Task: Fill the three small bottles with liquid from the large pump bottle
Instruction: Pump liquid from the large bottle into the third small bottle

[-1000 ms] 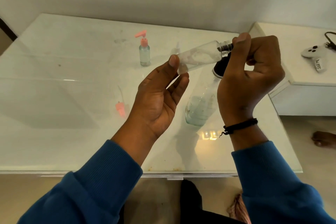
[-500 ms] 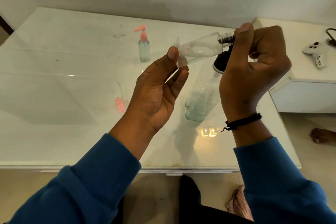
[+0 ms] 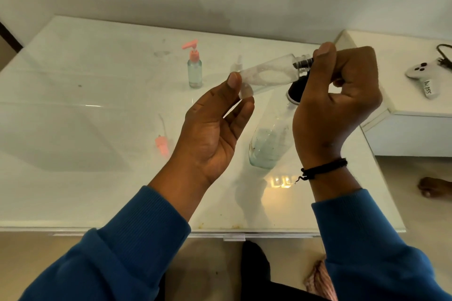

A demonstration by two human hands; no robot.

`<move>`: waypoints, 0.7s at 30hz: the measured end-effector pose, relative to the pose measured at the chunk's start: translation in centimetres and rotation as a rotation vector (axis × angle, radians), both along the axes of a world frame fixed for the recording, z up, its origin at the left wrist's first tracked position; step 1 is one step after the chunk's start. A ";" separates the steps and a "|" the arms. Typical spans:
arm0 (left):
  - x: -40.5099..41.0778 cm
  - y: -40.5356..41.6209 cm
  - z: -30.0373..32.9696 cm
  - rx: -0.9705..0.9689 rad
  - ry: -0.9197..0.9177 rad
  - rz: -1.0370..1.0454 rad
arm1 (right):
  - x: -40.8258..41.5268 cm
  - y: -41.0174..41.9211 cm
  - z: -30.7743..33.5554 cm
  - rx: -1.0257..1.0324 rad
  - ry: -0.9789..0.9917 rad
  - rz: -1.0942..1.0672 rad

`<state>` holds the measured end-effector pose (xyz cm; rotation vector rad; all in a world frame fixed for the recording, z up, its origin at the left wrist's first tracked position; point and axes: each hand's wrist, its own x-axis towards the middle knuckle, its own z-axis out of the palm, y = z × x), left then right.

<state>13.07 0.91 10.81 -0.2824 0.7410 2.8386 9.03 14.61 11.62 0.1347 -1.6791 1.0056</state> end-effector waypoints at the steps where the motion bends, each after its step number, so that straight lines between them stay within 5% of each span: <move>1: 0.0 0.0 0.0 -0.003 0.001 -0.004 | -0.1 0.1 0.2 0.000 0.005 -0.019; 21: 0.0 -0.1 0.1 -0.004 -0.004 0.005 | -0.4 0.6 -0.1 0.014 0.023 -0.057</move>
